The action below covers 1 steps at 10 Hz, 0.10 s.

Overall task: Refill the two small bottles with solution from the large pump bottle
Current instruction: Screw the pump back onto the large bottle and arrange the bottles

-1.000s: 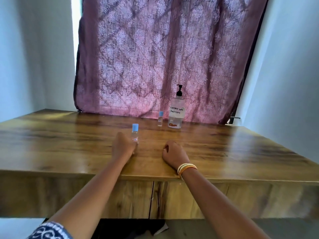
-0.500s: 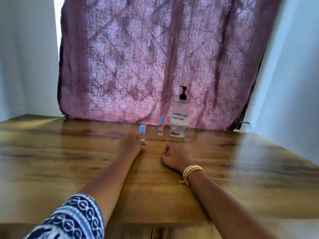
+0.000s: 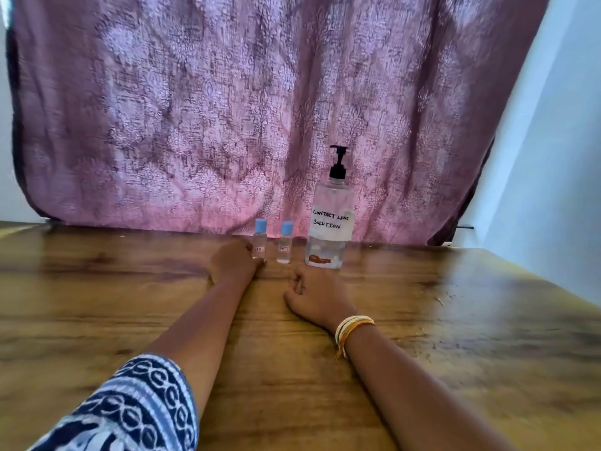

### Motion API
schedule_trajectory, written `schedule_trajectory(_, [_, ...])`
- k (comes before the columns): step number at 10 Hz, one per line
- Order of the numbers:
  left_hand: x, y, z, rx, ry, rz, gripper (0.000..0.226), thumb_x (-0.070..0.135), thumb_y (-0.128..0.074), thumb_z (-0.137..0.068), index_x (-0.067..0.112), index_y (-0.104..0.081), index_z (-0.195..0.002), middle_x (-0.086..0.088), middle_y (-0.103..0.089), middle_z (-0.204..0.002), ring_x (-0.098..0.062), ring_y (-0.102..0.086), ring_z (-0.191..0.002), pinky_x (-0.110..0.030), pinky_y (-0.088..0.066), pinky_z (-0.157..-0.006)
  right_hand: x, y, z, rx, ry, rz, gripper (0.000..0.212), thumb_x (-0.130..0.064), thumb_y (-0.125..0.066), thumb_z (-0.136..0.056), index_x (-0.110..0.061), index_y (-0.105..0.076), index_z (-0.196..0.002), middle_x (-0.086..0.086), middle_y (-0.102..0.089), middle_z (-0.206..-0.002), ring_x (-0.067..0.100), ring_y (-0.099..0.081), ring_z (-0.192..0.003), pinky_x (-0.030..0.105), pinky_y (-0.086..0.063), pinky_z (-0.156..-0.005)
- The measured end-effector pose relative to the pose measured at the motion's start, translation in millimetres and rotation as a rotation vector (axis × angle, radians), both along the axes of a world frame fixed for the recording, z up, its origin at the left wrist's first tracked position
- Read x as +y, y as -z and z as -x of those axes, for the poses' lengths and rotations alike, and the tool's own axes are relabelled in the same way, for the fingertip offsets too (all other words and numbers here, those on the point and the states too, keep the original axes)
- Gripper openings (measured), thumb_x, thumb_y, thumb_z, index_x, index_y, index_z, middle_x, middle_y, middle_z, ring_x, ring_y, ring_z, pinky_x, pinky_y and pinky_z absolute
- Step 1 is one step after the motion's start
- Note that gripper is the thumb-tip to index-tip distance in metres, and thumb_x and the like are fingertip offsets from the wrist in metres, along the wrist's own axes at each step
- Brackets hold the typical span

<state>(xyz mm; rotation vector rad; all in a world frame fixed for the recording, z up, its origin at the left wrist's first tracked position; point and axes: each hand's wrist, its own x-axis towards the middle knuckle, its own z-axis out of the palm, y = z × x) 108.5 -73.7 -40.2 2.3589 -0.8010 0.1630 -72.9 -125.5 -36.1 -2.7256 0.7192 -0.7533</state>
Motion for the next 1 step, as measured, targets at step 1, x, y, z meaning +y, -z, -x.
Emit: schedule_trajectory(1, [7.8, 1.9, 8.6, 0.022, -0.005, 0.003, 0.055, 0.045, -0.069, -0.078, 0.016, -0.055, -0.123, -0.011, -0.064, -0.121, -0.031, -0.06, -0.113, -0.038, -0.049, -0.089, 5.2, -0.7, 1.9, -0.023, 0.021, -0.005, 0.01, -0.032, -0.055, -0.076, -0.022, -0.053, -0.077, -0.001, -0.066, -0.079, 0.023, -0.063, -0.08, 0.035, -0.054, -0.071])
